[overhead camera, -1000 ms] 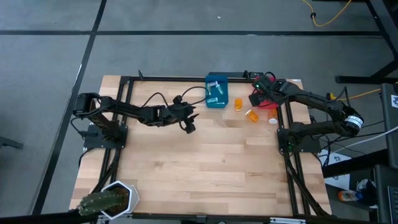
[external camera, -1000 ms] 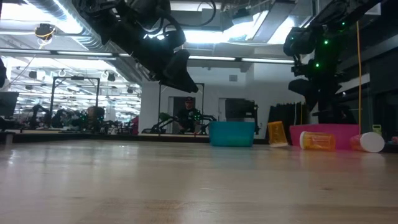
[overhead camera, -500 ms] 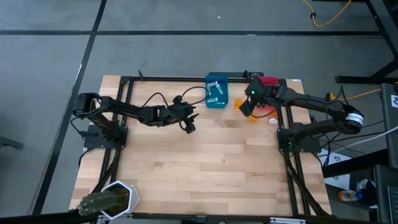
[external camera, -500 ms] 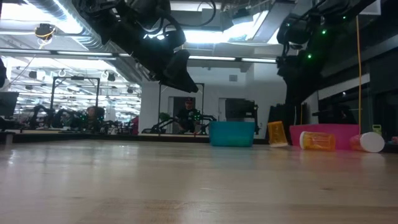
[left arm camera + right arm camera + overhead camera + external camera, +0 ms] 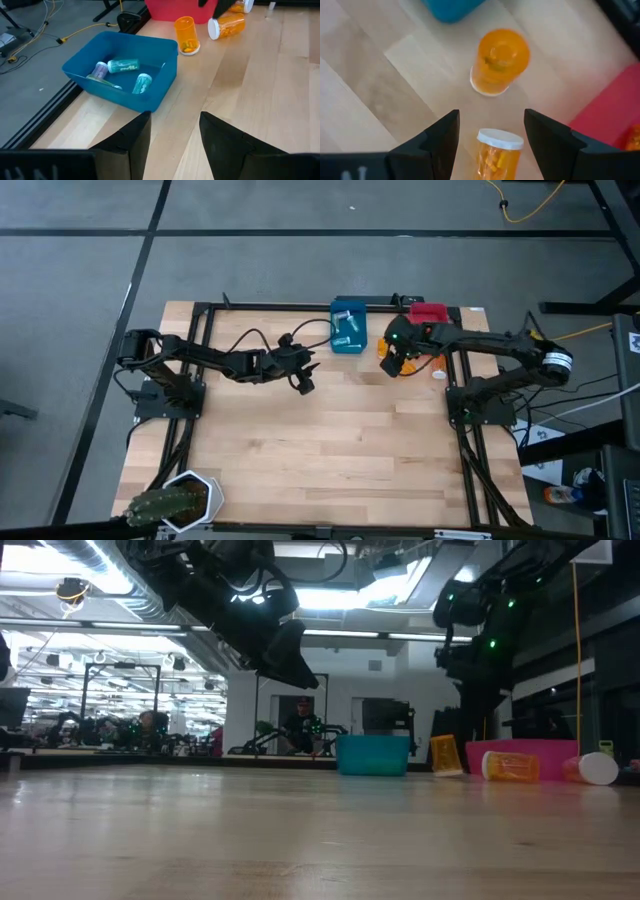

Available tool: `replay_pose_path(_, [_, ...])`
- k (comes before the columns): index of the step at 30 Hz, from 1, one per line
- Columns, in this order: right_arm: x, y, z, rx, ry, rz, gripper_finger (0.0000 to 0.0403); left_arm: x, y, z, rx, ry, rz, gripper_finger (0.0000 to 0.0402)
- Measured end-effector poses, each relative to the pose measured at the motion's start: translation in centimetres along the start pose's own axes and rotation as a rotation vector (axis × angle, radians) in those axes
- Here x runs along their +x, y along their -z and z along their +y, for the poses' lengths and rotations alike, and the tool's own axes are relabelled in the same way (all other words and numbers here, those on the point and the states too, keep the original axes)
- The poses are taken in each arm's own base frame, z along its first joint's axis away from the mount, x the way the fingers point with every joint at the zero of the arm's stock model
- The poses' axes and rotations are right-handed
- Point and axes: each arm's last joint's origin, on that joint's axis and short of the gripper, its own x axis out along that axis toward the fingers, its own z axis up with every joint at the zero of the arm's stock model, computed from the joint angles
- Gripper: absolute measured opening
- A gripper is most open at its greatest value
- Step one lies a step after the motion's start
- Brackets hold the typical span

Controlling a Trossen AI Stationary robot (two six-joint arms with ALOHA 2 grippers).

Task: Pick and place medicine bottles into bin by pill shape (circle, oval)
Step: Put the big orange pill bottle into the pink bin

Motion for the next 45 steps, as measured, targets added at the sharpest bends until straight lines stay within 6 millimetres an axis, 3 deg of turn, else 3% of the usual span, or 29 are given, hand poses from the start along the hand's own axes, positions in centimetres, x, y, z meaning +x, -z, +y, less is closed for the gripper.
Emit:
replay_pose_path(5, [2.3,0.0,0.2,-0.029,0.118,0.067,0.0224,0.0,0.0,0.0,0.000,0.000,0.000,0.0163])
replay_pose_path(11, [3.7,-0.4,0.6,-0.076,0.092,0.068,0.0224,0.0,0.0,0.0,0.000,0.000,0.000,0.0163])
replay_pose_path(45, [3.8,-2.3,0.9,0.021,0.062,-0.128,0.0224,0.0,0.0,0.0,0.000,0.000,0.000,0.0163])
